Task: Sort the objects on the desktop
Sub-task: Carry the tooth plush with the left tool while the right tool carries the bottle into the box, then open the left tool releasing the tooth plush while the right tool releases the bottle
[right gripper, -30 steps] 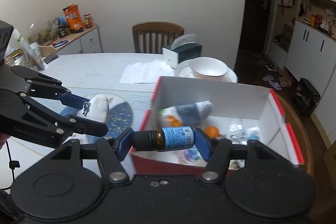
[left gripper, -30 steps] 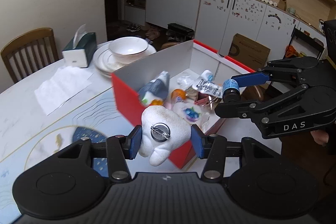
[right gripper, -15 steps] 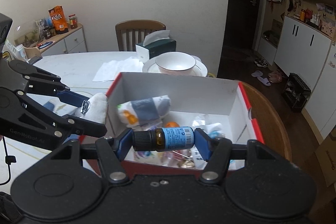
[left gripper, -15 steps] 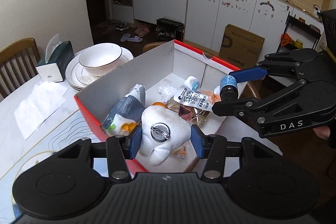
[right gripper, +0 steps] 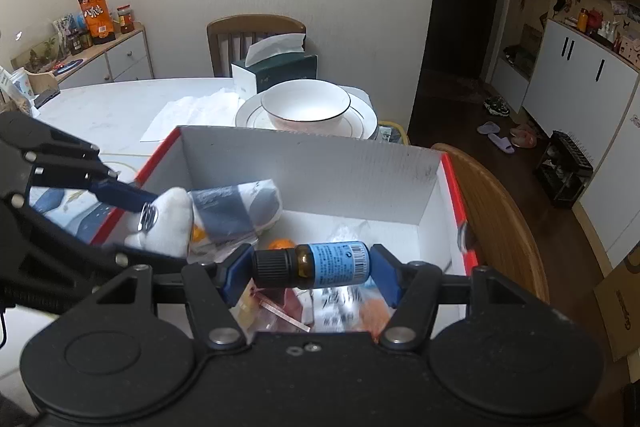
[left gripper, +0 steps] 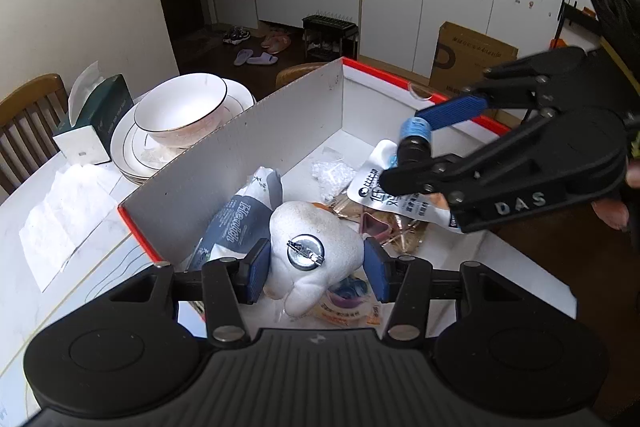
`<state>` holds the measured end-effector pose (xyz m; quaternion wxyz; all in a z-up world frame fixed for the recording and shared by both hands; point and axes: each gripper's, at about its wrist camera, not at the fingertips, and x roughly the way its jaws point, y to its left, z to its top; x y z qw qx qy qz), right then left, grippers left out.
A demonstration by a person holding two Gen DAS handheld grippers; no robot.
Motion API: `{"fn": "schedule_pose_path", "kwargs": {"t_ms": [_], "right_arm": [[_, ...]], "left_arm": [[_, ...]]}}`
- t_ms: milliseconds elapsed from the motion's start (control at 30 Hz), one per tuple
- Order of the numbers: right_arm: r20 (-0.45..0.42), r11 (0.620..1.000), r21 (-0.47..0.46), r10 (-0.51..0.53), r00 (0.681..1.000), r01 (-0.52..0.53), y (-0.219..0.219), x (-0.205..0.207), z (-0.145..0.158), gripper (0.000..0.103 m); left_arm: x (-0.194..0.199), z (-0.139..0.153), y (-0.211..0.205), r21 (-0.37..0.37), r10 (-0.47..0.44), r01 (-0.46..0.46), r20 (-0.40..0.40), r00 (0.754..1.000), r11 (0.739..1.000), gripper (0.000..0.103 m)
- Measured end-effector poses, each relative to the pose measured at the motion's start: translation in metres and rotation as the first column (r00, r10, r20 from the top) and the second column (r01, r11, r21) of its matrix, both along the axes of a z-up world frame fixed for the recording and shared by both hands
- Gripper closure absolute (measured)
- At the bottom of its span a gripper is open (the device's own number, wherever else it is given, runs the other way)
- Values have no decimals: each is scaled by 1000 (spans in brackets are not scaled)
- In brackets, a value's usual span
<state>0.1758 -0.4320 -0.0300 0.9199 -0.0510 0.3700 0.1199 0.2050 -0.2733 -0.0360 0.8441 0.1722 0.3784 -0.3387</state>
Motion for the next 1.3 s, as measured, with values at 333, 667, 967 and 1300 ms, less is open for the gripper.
{"fn": "schedule_pose_path", "kwargs": {"t_ms": [333,667,967,1300], "right_arm": [[-77,998,-48,28,997,-32,1,48,-15,41],[-162,992,-97,68,985,-84,17,72,-36,41],[-208,988,-114,75,975,-100,22,77,-47,41],[-188,991,-97,73,979,-92,17,70,-40,40]], "left_arm": [[20,-20,-16,53,-14,16,-36,999,998,55],[34,-36,-17,76,-5,13,-113,994,997,55],[41,-40,-17,79,-1,13,-152,988,997,54],[44,-40,-16,54,-11,20,-165,986,998,52]]}}
